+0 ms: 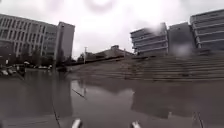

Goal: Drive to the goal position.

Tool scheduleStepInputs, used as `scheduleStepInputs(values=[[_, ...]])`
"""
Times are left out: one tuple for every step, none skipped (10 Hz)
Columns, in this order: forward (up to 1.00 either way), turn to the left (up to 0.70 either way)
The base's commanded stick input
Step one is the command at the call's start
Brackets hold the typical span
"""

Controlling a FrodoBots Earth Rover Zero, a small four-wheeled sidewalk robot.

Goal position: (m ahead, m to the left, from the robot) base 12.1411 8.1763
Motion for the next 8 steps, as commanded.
scheduleStepInputs(values=[[0.70, 0.00], [0.70, 0.00], [0.70, 0.00], [0.70, 0.00], [0.70, 0.00], [0.70, 0.00], [0.70, 0.00], [0.70, 0.00]])
